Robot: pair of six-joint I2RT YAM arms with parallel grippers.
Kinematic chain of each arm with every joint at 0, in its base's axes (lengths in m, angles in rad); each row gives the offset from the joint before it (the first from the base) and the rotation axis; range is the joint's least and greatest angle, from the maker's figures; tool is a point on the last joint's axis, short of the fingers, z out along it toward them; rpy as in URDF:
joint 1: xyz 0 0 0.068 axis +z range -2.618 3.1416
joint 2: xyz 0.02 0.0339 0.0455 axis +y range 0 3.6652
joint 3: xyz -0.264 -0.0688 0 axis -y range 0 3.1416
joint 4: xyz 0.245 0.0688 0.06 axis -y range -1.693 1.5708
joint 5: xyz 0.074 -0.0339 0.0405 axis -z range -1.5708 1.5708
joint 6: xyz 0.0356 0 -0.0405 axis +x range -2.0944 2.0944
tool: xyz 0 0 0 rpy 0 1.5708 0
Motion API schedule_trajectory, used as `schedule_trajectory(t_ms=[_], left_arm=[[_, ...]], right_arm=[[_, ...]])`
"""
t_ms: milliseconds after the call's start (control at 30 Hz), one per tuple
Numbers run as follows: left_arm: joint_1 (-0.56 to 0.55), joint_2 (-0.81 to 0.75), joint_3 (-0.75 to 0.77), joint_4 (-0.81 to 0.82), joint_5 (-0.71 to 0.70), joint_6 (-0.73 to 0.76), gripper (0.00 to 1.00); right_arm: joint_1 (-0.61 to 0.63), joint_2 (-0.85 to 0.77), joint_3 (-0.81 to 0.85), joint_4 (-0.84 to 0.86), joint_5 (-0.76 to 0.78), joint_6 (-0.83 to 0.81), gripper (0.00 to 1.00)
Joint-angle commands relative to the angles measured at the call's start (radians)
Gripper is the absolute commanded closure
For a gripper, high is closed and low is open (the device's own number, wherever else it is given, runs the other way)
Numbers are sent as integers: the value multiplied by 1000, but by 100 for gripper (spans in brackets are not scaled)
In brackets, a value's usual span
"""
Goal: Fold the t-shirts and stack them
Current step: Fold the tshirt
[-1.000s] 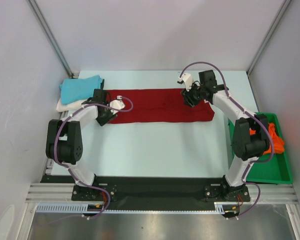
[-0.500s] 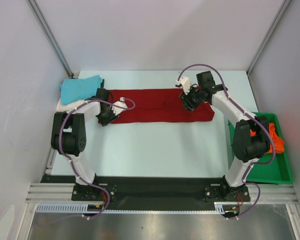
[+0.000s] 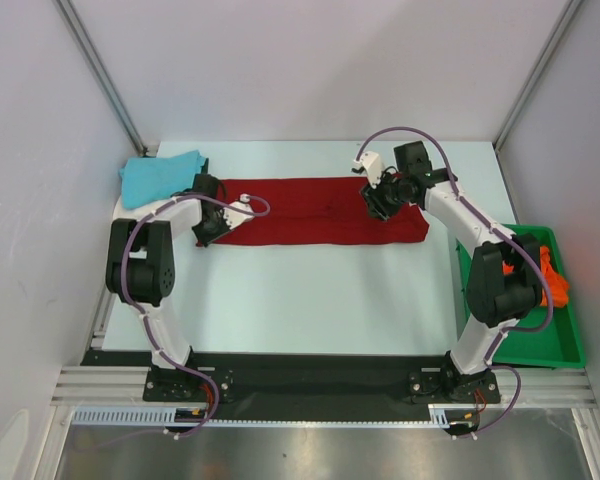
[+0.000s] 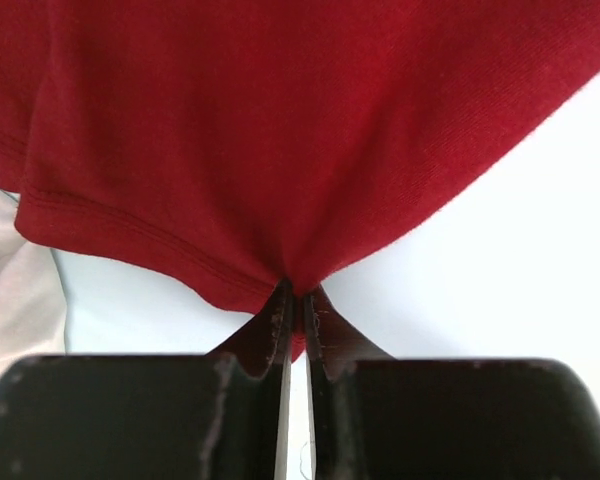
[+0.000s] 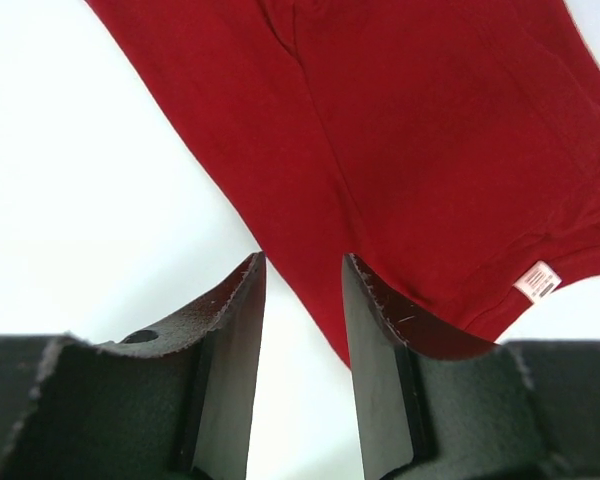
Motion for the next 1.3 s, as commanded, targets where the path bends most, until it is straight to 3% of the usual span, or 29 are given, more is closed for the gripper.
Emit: schedule_trajectory(t_ms=[0,167,433,767,1267], left_arm=[[17,-16,-48,-81,37,-5,91],[8,-134,-153,-119,53,-37,93],[-69,-314,-323,-170,81,-101,94],[-230,-453,-404,-268,106,-229,94],[-294,-507,-412,-342,122,-292,94]], right_arm=[[-27,-30,-5,15,11,43,59],[-164,16,-4,70,-23,169,59],[-245,163,71,88,-15,220,58],[-251,375,288,113,-34,258,58],[-219,518,409,102,63,267,58]])
